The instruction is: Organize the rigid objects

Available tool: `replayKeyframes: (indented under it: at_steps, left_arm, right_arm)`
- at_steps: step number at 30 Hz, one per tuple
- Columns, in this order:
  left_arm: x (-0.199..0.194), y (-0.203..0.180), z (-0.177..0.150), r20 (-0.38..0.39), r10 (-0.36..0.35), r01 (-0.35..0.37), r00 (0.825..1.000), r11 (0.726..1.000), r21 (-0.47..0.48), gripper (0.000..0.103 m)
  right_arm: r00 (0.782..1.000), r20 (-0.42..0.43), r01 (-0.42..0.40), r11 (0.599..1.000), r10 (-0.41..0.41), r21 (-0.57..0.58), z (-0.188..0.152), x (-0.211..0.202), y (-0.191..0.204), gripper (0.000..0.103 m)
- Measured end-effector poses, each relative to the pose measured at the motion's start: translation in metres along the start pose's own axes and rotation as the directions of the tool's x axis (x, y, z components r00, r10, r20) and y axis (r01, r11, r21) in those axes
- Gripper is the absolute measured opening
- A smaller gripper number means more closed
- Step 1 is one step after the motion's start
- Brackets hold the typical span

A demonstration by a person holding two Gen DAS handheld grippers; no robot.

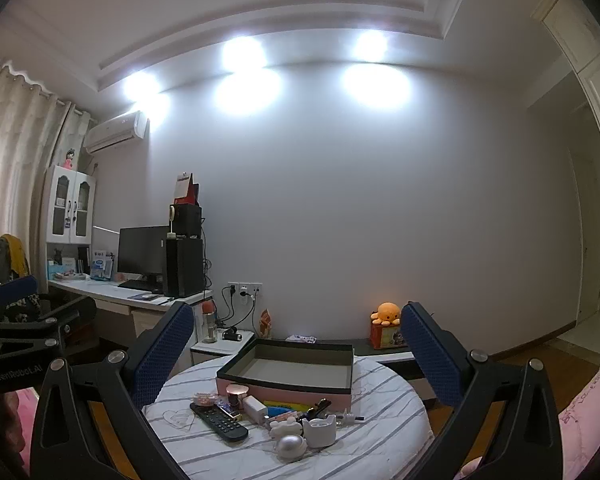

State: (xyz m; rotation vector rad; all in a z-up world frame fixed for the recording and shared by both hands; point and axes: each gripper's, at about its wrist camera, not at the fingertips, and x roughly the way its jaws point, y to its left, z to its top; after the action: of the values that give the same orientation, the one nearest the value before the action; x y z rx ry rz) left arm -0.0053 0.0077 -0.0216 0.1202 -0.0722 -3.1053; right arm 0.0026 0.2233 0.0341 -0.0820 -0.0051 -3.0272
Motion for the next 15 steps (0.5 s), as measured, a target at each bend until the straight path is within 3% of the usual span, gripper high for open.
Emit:
replayKeyframes:
  at_steps: [15]
  left_arm:
    - [0.0025, -0.0015, -0.0051, -0.011, -0.004, 0.004, 1.0, 1.0, 0.013, 0.103]
  right_arm:
    - [1.0, -0.012, -0.009, 1.0, 0.009, -0.004, -0.0087, 0.0058, -0.0039, 0.103]
